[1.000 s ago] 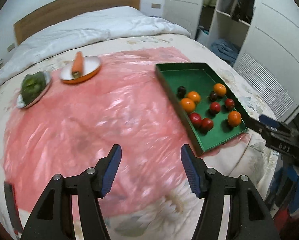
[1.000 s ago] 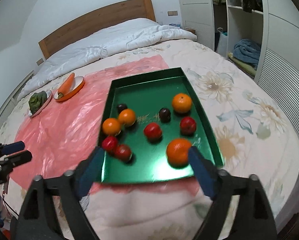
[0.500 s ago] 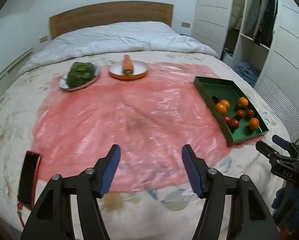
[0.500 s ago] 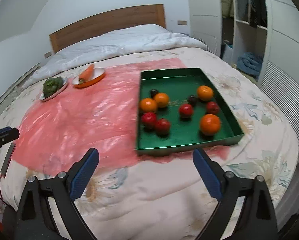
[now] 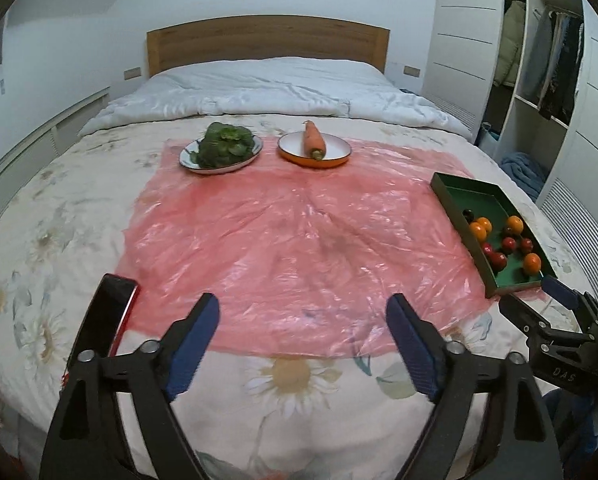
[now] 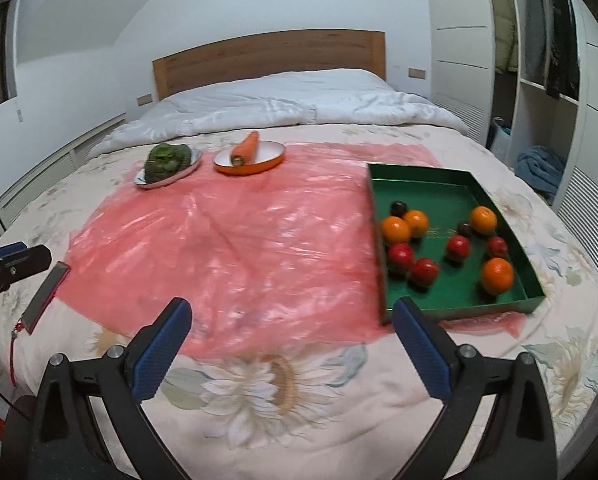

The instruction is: Organize fruits

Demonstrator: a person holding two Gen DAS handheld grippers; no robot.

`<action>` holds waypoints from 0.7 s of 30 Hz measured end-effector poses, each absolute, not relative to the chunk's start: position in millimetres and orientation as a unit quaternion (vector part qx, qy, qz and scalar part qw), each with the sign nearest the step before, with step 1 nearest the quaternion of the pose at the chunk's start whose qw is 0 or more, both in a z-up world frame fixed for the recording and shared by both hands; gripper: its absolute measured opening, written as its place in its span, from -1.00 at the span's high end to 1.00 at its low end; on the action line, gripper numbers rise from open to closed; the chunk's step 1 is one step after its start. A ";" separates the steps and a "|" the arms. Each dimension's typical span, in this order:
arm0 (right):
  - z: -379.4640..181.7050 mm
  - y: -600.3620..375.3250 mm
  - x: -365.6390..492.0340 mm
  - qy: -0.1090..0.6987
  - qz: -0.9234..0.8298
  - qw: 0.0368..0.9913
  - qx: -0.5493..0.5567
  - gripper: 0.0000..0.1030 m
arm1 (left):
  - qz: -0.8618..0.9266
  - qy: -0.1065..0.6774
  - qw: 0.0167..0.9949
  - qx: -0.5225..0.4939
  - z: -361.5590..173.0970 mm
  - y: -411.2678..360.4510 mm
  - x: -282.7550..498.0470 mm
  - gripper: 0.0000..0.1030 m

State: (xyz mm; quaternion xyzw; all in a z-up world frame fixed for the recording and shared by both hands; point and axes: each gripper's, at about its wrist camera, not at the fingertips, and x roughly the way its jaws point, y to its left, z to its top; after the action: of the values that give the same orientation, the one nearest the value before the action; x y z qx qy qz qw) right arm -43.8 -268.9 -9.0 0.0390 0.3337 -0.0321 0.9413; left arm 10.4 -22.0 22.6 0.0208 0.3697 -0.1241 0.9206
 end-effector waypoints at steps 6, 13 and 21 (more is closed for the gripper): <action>-5.9 -255.1 -40.8 0.333 -0.018 0.942 0.039 -1.00 | -0.123 0.370 0.921 0.015 23.1 -16.8 8.2 -0.69; -4.1 -249.7 -37.6 0.336 -0.008 0.941 0.041 -1.00 | -0.125 0.366 0.922 0.007 26.5 -10.8 7.9 -0.69; 2.0 -252.3 -38.7 0.324 -0.010 0.945 0.046 -1.00 | -0.123 0.363 0.924 0.010 27.3 -9.7 11.9 -0.69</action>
State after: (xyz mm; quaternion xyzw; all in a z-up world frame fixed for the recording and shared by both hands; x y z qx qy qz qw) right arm -38.7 -252.3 2.0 0.0462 0.3243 -0.0098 0.9448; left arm 11.9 -9.7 27.3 0.0101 0.3626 -0.1235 0.9237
